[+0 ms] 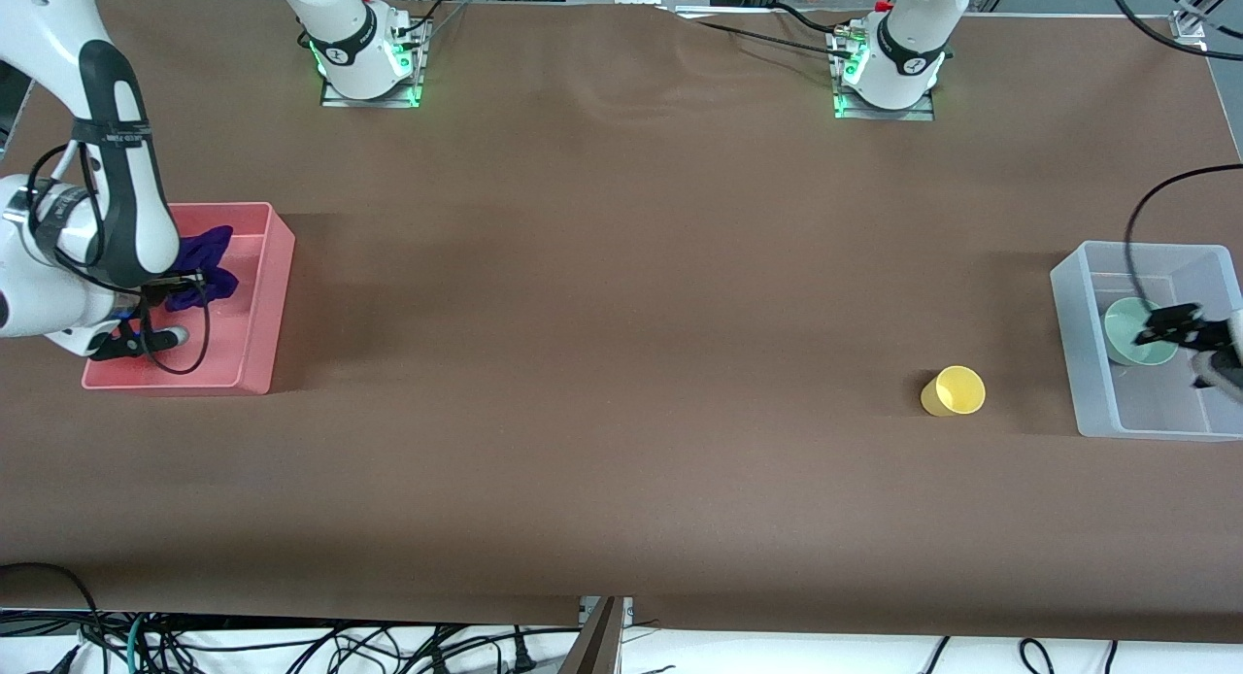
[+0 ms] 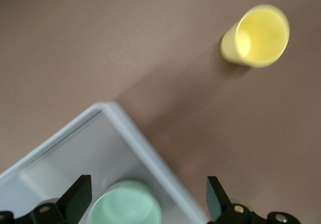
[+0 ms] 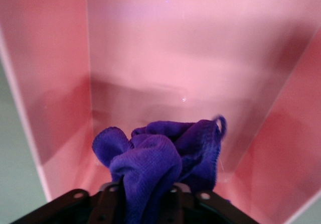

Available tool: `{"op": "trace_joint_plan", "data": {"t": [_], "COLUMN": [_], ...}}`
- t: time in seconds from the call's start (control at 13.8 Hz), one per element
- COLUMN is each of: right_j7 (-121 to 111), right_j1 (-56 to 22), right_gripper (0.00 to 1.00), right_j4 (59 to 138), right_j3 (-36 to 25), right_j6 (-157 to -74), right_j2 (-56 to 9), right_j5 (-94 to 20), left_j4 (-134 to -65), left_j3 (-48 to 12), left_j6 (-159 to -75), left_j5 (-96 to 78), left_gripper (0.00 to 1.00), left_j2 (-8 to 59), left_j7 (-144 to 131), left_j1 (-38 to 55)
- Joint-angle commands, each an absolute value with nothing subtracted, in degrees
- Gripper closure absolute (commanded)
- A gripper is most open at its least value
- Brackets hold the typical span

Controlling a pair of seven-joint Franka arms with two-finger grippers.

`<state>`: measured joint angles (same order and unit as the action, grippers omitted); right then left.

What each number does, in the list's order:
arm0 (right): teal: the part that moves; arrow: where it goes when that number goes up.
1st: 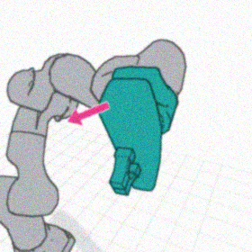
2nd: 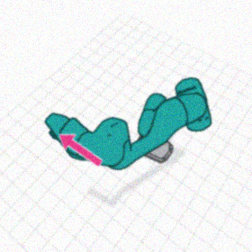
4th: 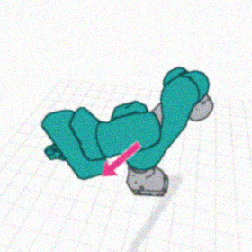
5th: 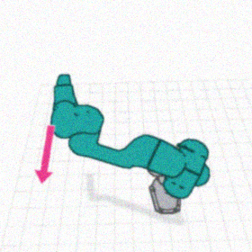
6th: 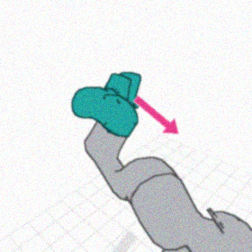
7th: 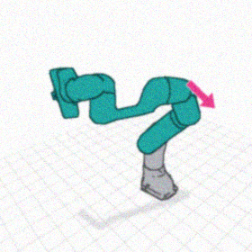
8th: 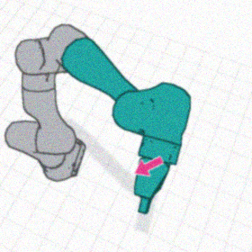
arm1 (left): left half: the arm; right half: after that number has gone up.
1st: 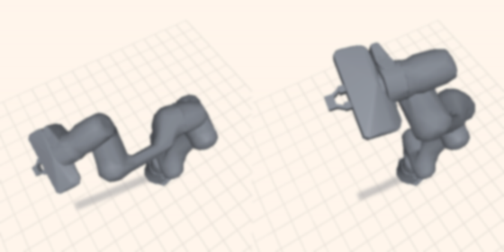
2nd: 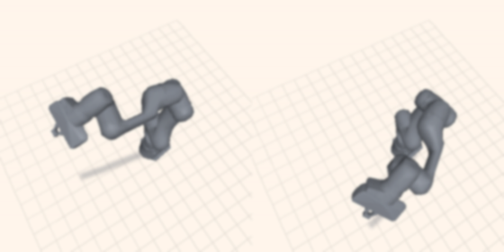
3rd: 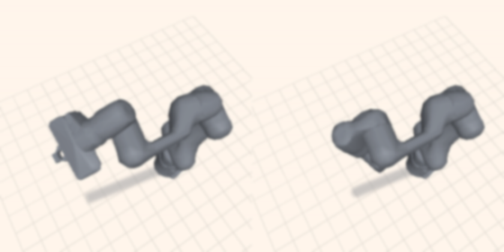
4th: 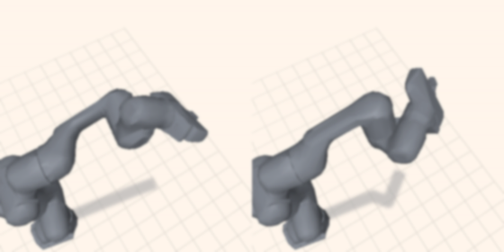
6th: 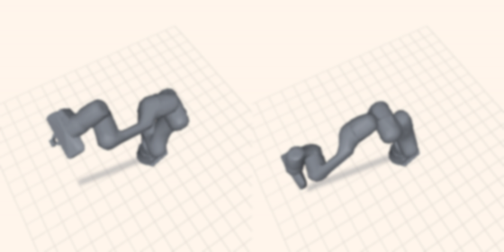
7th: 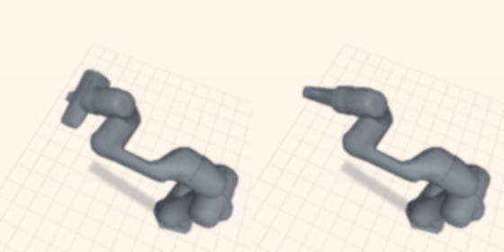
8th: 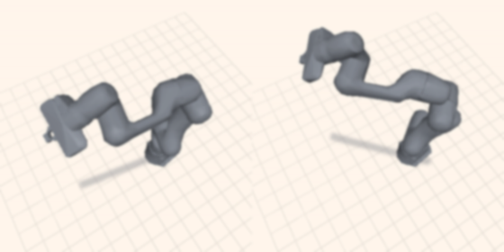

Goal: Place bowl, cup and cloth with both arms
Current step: 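Reach the left gripper to the yellow cup and grasp it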

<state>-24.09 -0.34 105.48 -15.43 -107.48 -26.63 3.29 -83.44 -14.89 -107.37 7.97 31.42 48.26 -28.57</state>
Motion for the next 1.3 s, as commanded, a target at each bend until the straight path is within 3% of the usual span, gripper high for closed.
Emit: {"op": "trace_joint_plan", "data": {"t": [0.0, 0.22, 0.43, 0.51, 0.65, 0.72, 0.94, 1.23], "right_j7": [-24.2, -24.3, -23.8, -23.7, -23.7, -23.7, -24.3, -22.9], "right_j1": [0.2, -0.1, -0.4, -0.4, -0.4, -0.4, -0.4, -0.4], "right_gripper": [0.00, 0.00, 0.00, 0.00, 0.00, 0.00, 0.00, 0.00], "right_j4": [105.3, 96.8, 85.3, 82.6, 80.8, 80.0, 76.7, 78.0], "right_j3": [-15.0, -14.0, -7.1, -5.3, -1.2, -0.1, 0.0, 0.0], "right_j6": [-107.4, -100.1, -89.9, -87.8, -87.4, -88.1, -90.2, -90.5], "right_j2": [-24.3, -20.2, -18.0, -17.2, -14.8, -14.1, -12.3, -8.8], "right_j5": [2.8, 2.7, 2.8, 2.7, 3.0, 3.1, 2.9, 3.7], "left_j4": [-85.4, -88.8, -88.9, -88.9, -88.9, -89.3, -90.3, -90.0], "left_j3": [-14.9, -14.9, -14.9, -14.8, -14.9, -14.8, -14.8, -14.8], "left_j6": [-110.0, -114.3, -118.5, -120.1, -122.3, -122.3, -122.3, -121.9], "left_j5": [6.9, 6.9, 6.9, 6.9, 6.9, 6.9, 7.0, 7.0], "left_gripper": [0.00, 0.00, 0.01, 0.06, 0.20, 0.34, 1.00, 1.00], "left_j2": [33.6, 33.9, 36.5, 37.1, 39.6, 40.6, 40.9, 40.2], "left_j7": [40.5, 31.1, 25.0, 24.8, 24.5, 24.4, 24.2, 24.2], "left_j1": [-24.6, -19.9, -17.7, -17.1, -16.8, -16.8, -16.3, -16.6]}}
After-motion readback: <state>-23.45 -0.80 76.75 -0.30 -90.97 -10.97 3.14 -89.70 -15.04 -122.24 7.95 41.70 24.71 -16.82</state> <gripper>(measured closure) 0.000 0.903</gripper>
